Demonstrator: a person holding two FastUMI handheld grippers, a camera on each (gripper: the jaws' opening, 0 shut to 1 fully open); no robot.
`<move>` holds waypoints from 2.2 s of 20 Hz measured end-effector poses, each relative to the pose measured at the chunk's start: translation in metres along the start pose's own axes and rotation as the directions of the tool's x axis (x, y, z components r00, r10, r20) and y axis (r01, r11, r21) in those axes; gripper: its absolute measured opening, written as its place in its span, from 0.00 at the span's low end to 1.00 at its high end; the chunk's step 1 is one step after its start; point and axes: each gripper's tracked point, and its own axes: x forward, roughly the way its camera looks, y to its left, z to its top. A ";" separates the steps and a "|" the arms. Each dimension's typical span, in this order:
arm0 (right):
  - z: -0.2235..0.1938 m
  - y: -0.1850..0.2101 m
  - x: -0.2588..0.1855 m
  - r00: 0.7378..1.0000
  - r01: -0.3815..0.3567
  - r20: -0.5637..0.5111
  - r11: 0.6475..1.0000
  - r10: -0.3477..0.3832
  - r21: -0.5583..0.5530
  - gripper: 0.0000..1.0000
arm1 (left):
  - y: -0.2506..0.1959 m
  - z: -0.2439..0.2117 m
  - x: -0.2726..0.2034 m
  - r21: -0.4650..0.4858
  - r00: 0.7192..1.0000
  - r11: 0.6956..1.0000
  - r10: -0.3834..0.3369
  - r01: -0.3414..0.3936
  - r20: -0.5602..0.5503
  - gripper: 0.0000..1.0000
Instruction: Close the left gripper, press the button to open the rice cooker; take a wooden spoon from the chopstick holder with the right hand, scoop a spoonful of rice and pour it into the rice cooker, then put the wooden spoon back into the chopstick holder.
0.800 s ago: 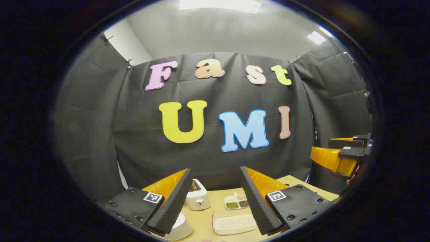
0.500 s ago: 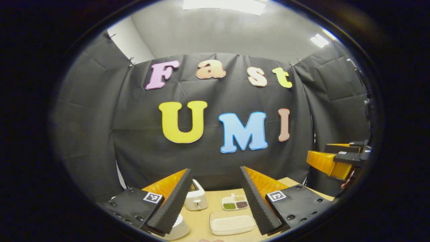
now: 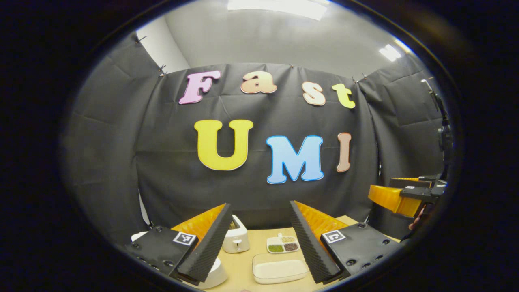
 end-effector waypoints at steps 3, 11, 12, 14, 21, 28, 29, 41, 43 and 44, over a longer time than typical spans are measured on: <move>-0.004 0.000 0.002 1.000 -0.005 -0.011 1.000 0.005 -0.008 0.95 | 0.022 -0.010 0.003 -0.006 0.999 1.000 0.025 -0.025 -0.027 0.98; -0.021 0.013 -0.001 0.998 -0.039 -0.055 0.998 0.036 -0.056 0.95 | 0.106 -0.080 0.009 -0.028 0.960 0.980 0.185 -0.195 -0.211 0.24; -0.024 0.015 -0.001 0.997 -0.045 -0.063 0.997 0.041 -0.062 0.95 | 0.117 -0.092 0.006 -0.048 0.951 0.978 0.184 -0.202 -0.248 0.08; -0.029 0.016 -0.001 0.996 -0.056 -0.079 0.996 0.050 -0.069 0.95 | 0.145 -0.119 0.006 -0.062 0.924 0.972 0.194 -0.226 -0.329 0.08; -0.045 0.016 0.003 0.990 -0.064 -0.128 0.996 0.055 -0.064 0.96 | 0.219 -0.207 0.009 -0.106 0.796 0.945 0.195 -0.308 -0.573 0.08; -0.051 0.011 0.008 0.988 -0.051 -0.148 0.997 0.042 -0.055 0.95 | 0.225 -0.247 0.011 -0.087 0.746 0.948 0.182 -0.306 -0.641 0.08; -0.051 0.012 0.009 0.988 -0.052 -0.149 0.997 0.043 -0.056 0.95 | 0.226 -0.252 0.012 -0.067 0.734 0.950 0.190 -0.305 -0.652 0.08; -0.046 0.022 0.008 0.989 -0.079 -0.131 0.995 0.072 -0.052 0.95 | 0.247 -0.140 0.032 0.052 0.857 0.928 0.361 -0.369 -0.367 0.08; -0.043 0.026 0.007 0.989 -0.093 -0.118 0.994 0.086 -0.053 0.95 | 0.242 -0.101 0.031 0.045 0.886 0.926 0.373 -0.375 -0.277 0.08; -0.044 0.028 0.006 0.989 -0.101 -0.112 0.993 0.095 -0.053 0.95 | 0.235 -0.080 0.025 0.042 0.902 0.930 0.365 -0.366 -0.231 0.10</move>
